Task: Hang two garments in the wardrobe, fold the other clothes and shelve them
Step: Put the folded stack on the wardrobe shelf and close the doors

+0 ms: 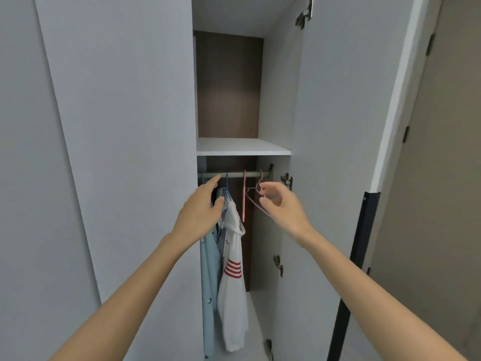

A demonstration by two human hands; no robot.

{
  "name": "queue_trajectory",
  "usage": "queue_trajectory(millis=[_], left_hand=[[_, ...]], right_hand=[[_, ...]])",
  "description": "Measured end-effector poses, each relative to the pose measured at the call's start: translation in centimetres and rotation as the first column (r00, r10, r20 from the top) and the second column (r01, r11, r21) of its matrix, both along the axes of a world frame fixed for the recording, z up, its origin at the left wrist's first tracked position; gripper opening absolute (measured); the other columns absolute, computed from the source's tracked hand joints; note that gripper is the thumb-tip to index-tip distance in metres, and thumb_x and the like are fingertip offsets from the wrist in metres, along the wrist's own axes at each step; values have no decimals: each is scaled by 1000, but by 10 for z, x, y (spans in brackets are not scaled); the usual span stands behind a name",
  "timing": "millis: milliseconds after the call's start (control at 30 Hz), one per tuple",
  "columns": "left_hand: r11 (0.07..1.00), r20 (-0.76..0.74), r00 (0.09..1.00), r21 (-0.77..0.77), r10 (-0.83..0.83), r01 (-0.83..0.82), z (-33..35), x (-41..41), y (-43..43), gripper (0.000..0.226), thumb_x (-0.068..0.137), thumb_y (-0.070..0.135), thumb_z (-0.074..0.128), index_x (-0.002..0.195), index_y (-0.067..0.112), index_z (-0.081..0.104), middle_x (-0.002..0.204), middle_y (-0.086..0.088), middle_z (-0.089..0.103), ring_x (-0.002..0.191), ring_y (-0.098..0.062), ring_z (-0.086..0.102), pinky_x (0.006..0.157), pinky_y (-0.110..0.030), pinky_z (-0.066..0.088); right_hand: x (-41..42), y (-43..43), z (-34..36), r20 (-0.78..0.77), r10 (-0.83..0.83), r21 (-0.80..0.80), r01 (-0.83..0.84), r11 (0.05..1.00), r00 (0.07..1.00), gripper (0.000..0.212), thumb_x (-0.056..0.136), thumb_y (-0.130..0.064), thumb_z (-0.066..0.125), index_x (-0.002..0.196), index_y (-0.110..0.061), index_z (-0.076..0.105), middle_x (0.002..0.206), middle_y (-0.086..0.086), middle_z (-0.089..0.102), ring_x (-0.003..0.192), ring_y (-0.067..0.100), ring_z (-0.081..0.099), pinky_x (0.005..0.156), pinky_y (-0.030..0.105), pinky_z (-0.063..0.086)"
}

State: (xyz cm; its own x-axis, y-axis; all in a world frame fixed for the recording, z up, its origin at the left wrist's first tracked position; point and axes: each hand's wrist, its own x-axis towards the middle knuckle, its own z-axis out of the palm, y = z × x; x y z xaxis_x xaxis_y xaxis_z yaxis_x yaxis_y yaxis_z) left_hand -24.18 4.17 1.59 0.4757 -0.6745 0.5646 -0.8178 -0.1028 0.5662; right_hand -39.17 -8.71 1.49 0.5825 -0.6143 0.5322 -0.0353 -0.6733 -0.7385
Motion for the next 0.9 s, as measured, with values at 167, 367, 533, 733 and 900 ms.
queue_trajectory(millis=[167,367,533,733,900], left_hand=[[992,-2,992,6,-130,130,-7,-54,-27,56,97,23,49,148,26,26,141,-3,48,116,-12,54,95,-25,39],[964,19,964,20,-266,265,-20,-109,-67,56,96,26,49,148,28,27,135,0,51,94,6,51,89,-17,42],[943,7,945,61,-328,327,-33,-149,-105,57,97,26,48,149,26,24,145,0,42,128,-20,46,109,-41,36],[934,-38,940,99,-340,342,-51,-177,-152,58,97,27,49,150,28,22,149,3,38,134,-15,39,109,-34,32],[935,-75,945,134,-319,327,-66,-187,-180,63,95,34,51,149,33,20,149,6,37,134,-14,39,108,-36,35]], right_hand=[[-73,3,-1,71,-132,-61,136,989,989,28,95,-13,54,121,-22,57,110,-11,60,89,-2,55,68,2,42],[-140,-21,-12,359,-401,-38,443,896,843,17,94,-16,55,109,-22,57,104,-9,60,89,7,56,70,14,44],[-172,-61,-25,309,-499,62,506,860,810,34,93,-18,58,125,-18,47,120,-11,44,105,8,47,83,22,43],[-183,-110,-29,69,-278,58,274,960,958,43,99,-18,49,141,-20,43,125,-17,50,113,0,48,92,9,37],[-187,-140,-23,5,-183,8,183,983,983,28,98,-13,50,122,-15,65,109,-10,68,106,10,63,95,22,48]])
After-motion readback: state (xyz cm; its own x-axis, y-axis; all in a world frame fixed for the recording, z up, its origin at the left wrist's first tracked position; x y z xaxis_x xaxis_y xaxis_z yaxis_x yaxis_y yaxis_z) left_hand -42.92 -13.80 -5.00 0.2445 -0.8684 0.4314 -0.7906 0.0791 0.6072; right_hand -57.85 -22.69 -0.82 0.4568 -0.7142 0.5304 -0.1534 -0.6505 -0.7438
